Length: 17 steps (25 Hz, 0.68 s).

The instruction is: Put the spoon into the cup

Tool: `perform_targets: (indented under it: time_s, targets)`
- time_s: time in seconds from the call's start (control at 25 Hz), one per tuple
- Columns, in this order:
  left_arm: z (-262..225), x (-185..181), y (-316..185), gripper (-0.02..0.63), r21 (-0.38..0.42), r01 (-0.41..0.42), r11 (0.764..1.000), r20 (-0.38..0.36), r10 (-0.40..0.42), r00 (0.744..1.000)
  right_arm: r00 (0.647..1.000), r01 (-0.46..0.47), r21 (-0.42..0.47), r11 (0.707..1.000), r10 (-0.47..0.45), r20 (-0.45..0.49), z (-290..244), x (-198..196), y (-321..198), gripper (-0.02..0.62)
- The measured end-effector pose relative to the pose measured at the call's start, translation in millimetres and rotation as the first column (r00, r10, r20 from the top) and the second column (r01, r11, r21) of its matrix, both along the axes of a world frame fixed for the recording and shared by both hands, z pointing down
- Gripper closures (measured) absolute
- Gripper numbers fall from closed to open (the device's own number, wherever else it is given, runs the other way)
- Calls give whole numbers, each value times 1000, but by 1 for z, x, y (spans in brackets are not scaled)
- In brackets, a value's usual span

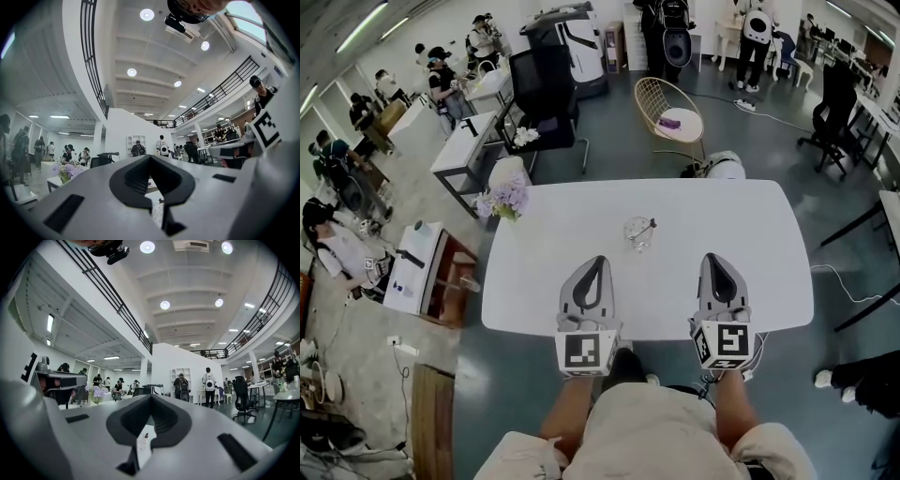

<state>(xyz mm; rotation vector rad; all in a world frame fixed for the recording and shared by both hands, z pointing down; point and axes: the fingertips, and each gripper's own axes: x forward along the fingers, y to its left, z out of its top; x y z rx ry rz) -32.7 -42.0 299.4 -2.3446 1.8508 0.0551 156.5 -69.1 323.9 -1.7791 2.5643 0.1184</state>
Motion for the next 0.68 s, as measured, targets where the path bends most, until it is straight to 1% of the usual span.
perform_targets:
  time_s: [0.12, 0.28, 0.44, 0.68]
  targets:
    - [4, 3, 0, 604, -8, -1, 1000, 10, 1, 1000, 1000, 0, -4, 1000, 0, 3, 3, 3, 0, 592]
    - [6, 6, 0, 604, -11, -1, 1000, 0, 1, 1000, 1000, -1, -10, 1000, 1, 11, 6, 5, 0, 592]
    - [11, 10, 2, 604, -19, -8, 1000, 8, 9, 1000, 1000, -2, -16, 1000, 3, 13, 6, 7, 2, 592]
    - [2, 14, -3, 604, -12, -11, 1000, 20, 12, 1000, 1000, -2, -9, 1000, 2, 7, 3, 12, -2, 592]
